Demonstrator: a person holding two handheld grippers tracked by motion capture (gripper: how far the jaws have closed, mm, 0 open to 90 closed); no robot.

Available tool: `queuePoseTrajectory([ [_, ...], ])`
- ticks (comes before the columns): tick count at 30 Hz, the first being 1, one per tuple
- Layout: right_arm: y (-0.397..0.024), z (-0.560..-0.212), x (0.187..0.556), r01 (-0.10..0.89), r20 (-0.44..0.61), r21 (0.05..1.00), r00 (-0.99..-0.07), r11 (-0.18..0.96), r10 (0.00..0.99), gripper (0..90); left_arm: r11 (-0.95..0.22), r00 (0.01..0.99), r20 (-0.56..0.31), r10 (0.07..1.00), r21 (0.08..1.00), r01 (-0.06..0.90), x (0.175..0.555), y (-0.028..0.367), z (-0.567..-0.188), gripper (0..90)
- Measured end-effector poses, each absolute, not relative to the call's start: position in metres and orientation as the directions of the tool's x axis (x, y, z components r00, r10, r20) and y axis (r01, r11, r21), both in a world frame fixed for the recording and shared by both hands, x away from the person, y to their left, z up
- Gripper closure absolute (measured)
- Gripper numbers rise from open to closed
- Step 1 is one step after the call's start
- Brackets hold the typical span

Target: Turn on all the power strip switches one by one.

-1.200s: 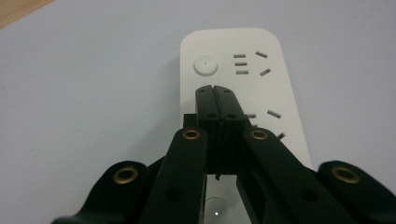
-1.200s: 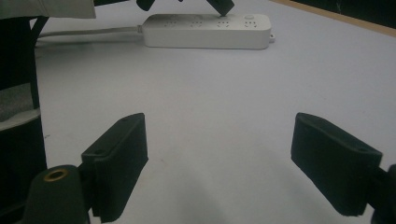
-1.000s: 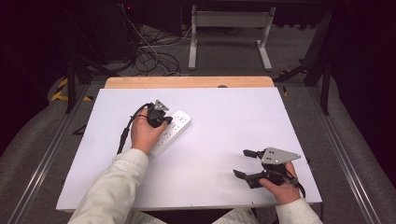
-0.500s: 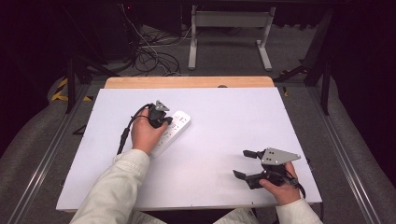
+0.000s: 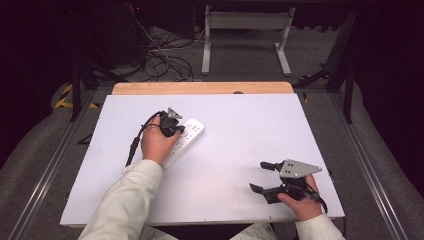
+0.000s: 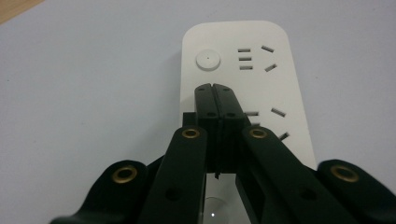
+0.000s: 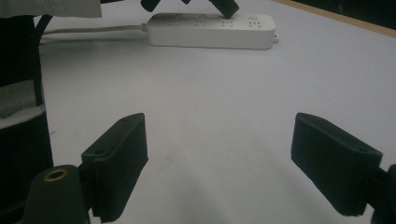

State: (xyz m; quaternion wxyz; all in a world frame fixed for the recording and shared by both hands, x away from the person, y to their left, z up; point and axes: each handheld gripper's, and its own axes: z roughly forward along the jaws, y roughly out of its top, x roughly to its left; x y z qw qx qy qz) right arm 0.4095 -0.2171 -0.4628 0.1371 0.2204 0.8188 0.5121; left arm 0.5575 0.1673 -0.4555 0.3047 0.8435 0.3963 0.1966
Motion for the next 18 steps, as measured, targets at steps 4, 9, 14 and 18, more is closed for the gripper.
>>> queuePoseTrajectory([
  [4, -0.216, -0.463, 0.409, 0.22, 0.002, 0.9, -0.866, 0.377, 0.499, 19.3, -0.499, 0.608, 0.086, 0.79, 0.666, 0.554, 0.557, 0.167, -0.456, 90.0],
  [9, -0.217, -0.464, 0.409, 0.223, 0.005, 0.9, -0.864, 0.375, 0.503, 19.3, -0.474, 0.602, 0.065, 0.796, 0.685, 0.553, 0.559, 0.171, -0.452, 90.0],
  [14, -0.217, -0.464, 0.411, 0.227, 0.009, 0.9, -0.863, 0.372, 0.505, 19.3, -0.44, 0.613, 0.044, 0.789, 0.735, 0.515, 0.561, 0.172, -0.43, 90.0],
  [18, -0.216, -0.465, 0.411, 0.229, 0.008, 0.897, -0.864, 0.378, 0.504, 19.3, -0.46, 0.63, 0.061, 0.774, 0.738, 0.493, 0.564, 0.167, -0.423, 90.0],
])
